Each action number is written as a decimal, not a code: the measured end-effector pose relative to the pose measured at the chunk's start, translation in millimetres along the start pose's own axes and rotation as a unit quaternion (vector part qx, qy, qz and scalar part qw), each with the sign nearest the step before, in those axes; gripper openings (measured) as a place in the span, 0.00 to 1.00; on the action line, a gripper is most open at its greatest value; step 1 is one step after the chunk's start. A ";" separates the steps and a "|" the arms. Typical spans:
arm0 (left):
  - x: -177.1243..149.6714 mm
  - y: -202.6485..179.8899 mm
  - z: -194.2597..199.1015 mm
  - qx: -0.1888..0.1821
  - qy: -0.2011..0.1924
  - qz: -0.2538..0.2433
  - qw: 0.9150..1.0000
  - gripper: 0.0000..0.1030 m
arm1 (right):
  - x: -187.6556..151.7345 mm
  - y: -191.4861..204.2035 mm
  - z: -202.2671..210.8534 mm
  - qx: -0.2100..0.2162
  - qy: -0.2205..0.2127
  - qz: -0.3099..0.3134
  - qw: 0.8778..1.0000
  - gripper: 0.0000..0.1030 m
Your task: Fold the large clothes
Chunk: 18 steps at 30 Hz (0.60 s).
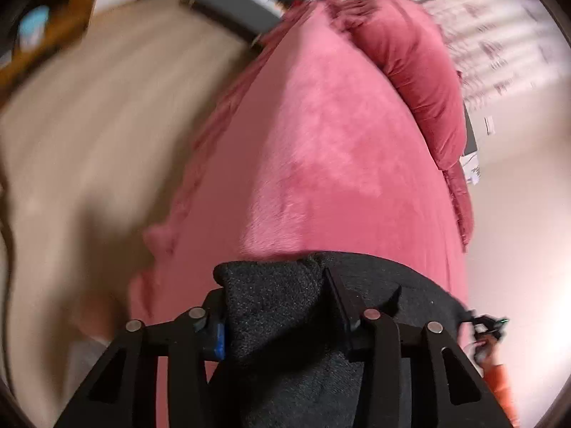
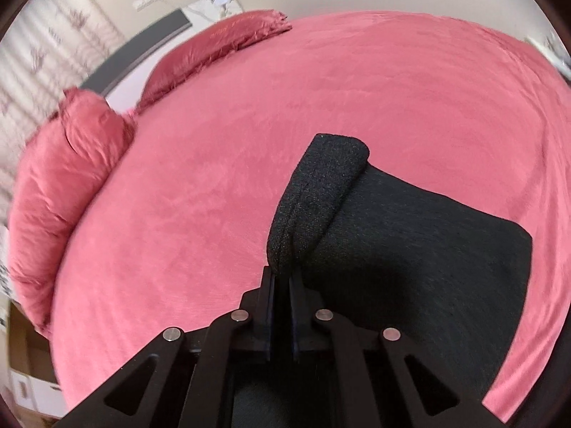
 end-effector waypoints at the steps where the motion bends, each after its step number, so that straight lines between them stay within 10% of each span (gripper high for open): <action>1: 1.0 -8.8 11.8 -0.006 -0.014 -0.007 1.000 0.39 | 1.7 -1.8 8.4 0.010 -0.001 -0.009 1.000 0.06; 18: -57.3 -95.9 180.1 -0.134 -0.159 -0.111 0.972 0.35 | 3.8 -122.4 218.8 0.224 0.008 -0.126 0.966 0.06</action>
Point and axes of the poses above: each gripper's, at about its wrist camera, not at the fingertips, and z roughly against the way its jaws point, y to its left, x to its top, the point moved 10 cm from there along -z, roughly the way its jaws point, and after that the axes turned 14 degrees about -z, right-handed, at the moved point
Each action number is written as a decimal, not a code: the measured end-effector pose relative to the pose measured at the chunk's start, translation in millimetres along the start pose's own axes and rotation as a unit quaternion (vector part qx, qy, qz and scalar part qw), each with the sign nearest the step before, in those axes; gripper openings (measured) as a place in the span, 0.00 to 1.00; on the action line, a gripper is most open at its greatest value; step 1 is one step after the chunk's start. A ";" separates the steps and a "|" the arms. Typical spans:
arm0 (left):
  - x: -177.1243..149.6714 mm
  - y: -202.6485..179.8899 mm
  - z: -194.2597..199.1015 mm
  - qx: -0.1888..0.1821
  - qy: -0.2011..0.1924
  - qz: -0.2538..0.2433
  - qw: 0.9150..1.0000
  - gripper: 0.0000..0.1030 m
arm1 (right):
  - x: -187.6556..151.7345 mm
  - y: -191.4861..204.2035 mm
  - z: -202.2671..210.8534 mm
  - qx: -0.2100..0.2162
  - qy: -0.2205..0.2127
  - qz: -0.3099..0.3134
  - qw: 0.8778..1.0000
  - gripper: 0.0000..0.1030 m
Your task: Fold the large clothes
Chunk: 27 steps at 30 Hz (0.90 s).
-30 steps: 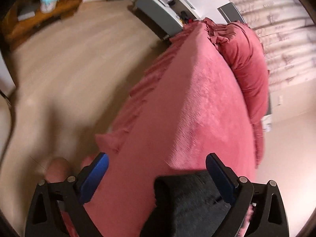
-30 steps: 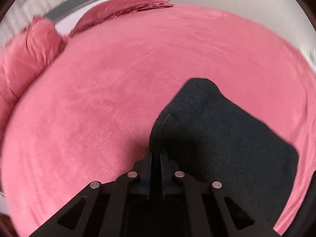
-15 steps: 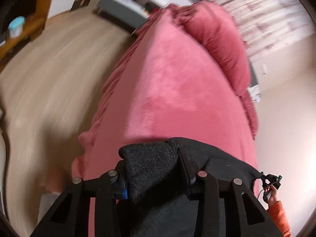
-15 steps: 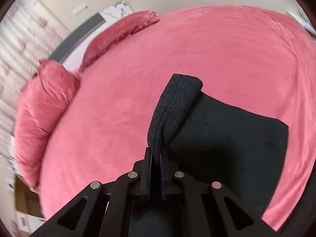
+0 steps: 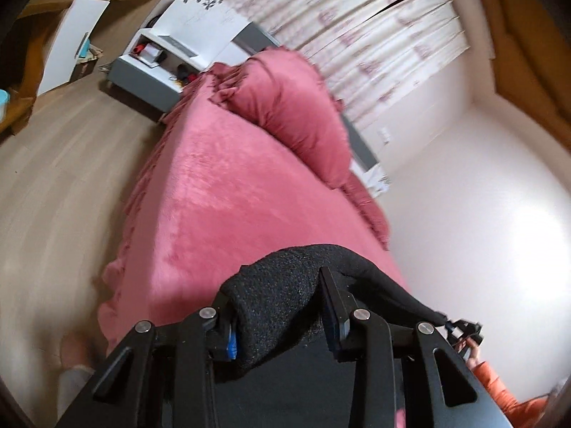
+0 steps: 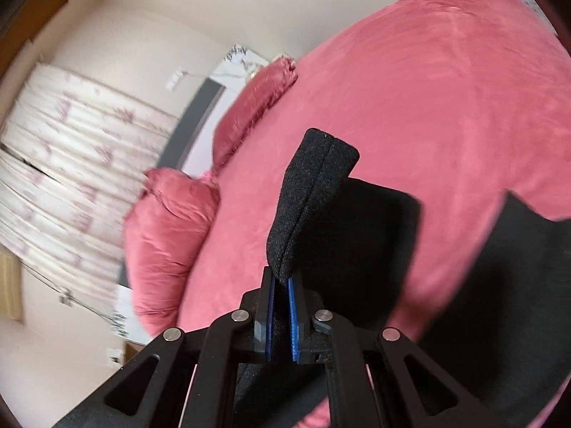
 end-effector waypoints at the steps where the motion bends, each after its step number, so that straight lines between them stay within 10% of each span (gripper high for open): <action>1: -8.5 -2.7 11.9 -0.003 -0.004 -0.002 1.000 0.35 | 1.5 -9.5 18.7 0.011 -0.004 -0.004 1.000 0.06; 6: -63.8 -2.5 49.5 -0.012 0.000 0.019 1.000 0.36 | -2.0 -100.9 99.5 0.015 -0.008 -0.020 1.000 0.06; 12: -131.2 15.5 42.8 0.035 0.058 0.055 0.996 0.37 | -26.2 -241.5 93.5 -0.024 0.026 -0.134 0.990 0.06; 17: -130.6 7.7 52.5 0.041 0.033 0.067 0.996 0.38 | -26.5 -233.3 82.0 0.022 0.021 -0.157 0.987 0.12; 23: -130.1 8.4 48.4 0.046 0.025 0.078 0.996 0.39 | -6.5 -217.7 77.8 -0.012 -0.014 -0.148 0.989 0.52; 25: -127.2 7.8 48.0 0.051 0.029 0.075 0.995 0.39 | 2.5 -219.4 69.4 -0.034 -0.019 -0.153 0.988 0.47; 26: -124.4 6.6 47.6 0.054 0.031 0.073 0.995 0.38 | 7.0 -217.1 63.2 -0.053 -0.014 -0.146 0.988 0.16; 27: -118.8 3.7 49.3 0.053 0.029 0.073 0.995 0.38 | 11.4 -214.5 58.3 -0.077 -0.011 -0.141 0.987 0.08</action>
Point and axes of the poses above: each gripper's, at about its wrist camera, not at the fingertips, and z roughly against the way its jaws point, y to its left, x to its top, the point moved 10 cm from there along -z, roughly the way its jaws point, and after that the axes turned 14 degrees about -z, right-handed, at the moved point
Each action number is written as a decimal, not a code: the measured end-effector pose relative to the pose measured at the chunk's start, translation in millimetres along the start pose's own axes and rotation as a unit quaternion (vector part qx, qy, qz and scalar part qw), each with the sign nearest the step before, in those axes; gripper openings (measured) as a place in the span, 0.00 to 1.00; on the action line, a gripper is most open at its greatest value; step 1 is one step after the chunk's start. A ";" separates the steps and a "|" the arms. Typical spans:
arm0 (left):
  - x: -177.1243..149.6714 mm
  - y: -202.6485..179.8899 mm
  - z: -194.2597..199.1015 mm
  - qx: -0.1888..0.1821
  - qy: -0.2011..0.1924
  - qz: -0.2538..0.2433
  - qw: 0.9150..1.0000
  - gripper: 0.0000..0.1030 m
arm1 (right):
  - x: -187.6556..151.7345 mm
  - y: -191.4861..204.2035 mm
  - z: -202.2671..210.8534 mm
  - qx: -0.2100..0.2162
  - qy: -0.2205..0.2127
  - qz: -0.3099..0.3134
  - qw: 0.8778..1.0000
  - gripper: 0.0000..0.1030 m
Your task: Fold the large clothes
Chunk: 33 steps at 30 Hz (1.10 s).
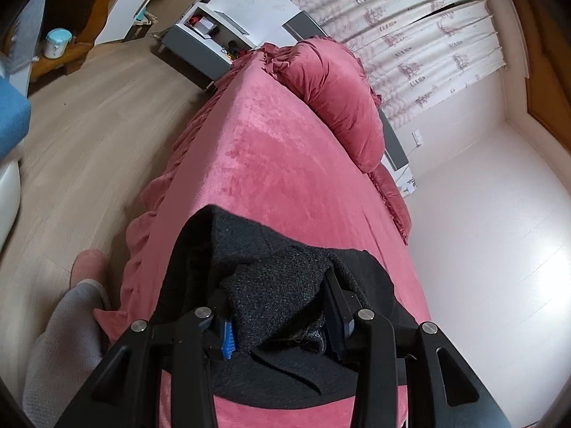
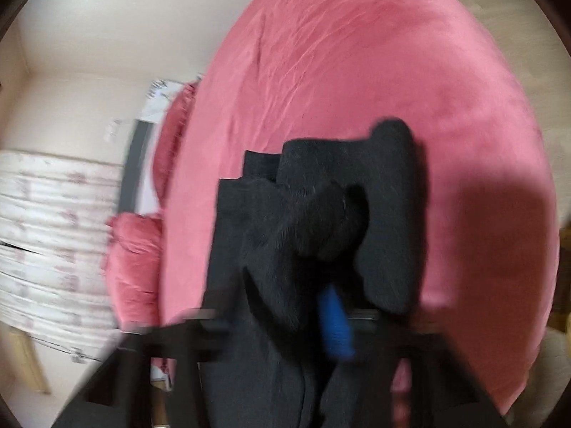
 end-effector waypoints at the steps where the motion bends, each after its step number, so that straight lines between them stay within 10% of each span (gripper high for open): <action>1: 4.5 -3.4 1.3 -0.003 -0.005 0.000 1.000 0.38 | 3.5 8.9 -0.9 -0.008 0.004 -0.003 1.000 0.08; 8: 36.0 -36.7 16.9 -0.022 -0.030 -0.046 0.998 0.38 | 1.3 155.5 80.6 0.127 -0.028 0.164 0.978 0.06; 12: 9.2 -15.1 7.4 -0.012 0.008 -0.027 1.000 0.37 | 25.5 89.2 82.3 0.079 -0.043 0.164 0.982 0.06; 15: -18.1 0.8 -2.0 0.009 0.049 -0.026 0.998 0.38 | 43.3 -20.6 31.9 -0.025 0.031 0.066 0.997 0.08; 17: -26.8 2.2 -1.2 0.014 0.059 -0.031 0.998 0.38 | 45.4 -51.4 20.5 -0.016 0.037 0.014 0.999 0.07; 19: -26.7 -1.5 3.6 0.009 0.054 -0.035 0.998 0.38 | 46.7 -51.5 24.6 0.032 0.030 -0.020 0.999 0.11; 24: -27.9 -2.8 8.2 0.004 0.053 -0.034 0.998 0.38 | 50.4 -35.8 31.2 -0.010 0.019 0.020 1.000 0.21; 29: -34.3 2.4 8.7 -0.005 0.057 -0.008 0.998 0.40 | 59.4 -30.7 71.2 -0.119 -0.099 0.081 0.985 0.28; 33: -35.8 -6.3 17.8 -0.006 0.056 -0.023 0.998 0.40 | 39.3 6.5 87.9 -0.082 -0.152 0.100 0.980 0.30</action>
Point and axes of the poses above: each gripper's, at about its wrist camera, not at the fingertips, and z roughly against the way its jaws point, y to its left, x to its top, the point moved 10 cm from there along -z, roughly the way its jaws point, and after that the axes turned 14 degrees about -z, right-handed, at the moved point
